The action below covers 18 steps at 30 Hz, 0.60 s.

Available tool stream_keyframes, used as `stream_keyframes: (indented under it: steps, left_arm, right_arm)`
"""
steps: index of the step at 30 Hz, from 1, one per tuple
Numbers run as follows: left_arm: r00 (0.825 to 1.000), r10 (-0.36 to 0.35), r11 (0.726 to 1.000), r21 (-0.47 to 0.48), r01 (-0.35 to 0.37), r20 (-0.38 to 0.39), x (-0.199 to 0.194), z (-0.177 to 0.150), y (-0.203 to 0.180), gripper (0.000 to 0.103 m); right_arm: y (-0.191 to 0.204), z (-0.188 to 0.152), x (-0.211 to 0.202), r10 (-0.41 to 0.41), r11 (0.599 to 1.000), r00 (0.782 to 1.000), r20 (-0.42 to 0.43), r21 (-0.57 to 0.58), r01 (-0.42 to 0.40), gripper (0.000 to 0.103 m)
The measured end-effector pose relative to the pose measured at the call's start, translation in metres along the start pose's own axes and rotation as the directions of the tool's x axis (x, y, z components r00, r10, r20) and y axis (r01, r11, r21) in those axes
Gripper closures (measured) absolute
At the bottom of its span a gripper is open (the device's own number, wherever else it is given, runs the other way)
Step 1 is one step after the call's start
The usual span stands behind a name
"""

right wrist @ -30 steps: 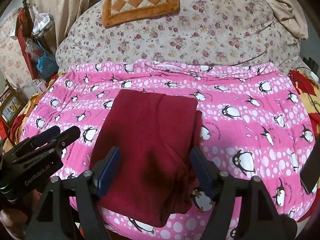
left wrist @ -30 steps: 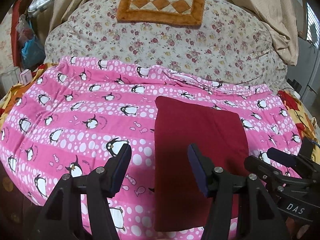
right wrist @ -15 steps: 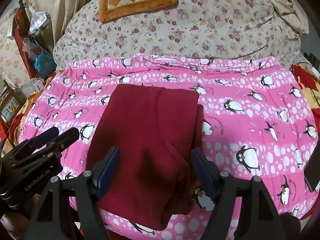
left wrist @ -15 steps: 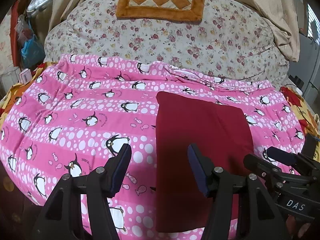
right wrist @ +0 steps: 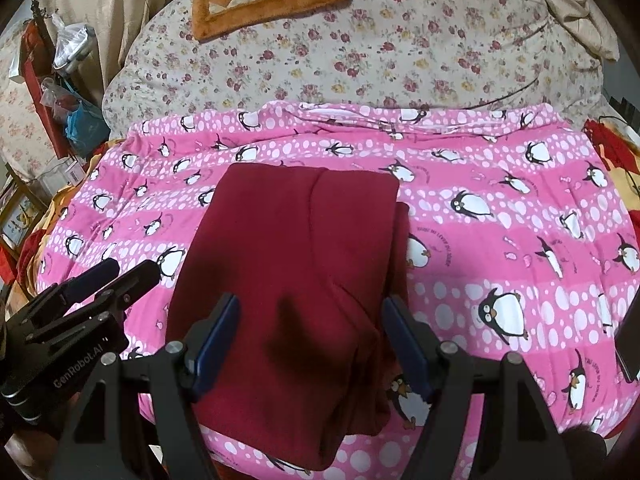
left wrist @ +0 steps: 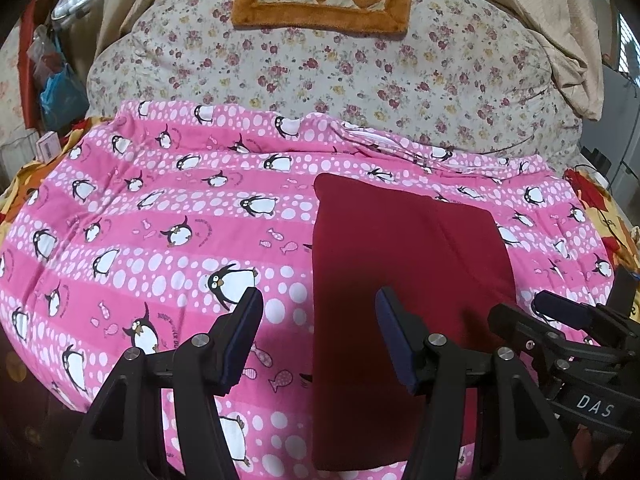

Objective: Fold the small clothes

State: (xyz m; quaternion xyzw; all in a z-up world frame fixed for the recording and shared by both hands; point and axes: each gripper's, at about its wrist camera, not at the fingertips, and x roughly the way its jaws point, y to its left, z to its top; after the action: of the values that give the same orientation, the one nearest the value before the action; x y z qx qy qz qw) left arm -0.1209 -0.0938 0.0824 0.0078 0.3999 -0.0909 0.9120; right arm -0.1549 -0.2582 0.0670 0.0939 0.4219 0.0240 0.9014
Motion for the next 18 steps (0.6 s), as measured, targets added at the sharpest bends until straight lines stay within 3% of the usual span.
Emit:
stream_keyframes:
  steps: [18]
  left_arm:
    - [1.0, 0.002, 1.0, 0.003, -0.002, -0.013, 0.007, 0.0, -0.001, 0.065]
  right_arm:
    - [0.0, 0.0, 0.012, 0.006, 1.0, 0.999, -0.032, 0.004, -0.006, 0.026]
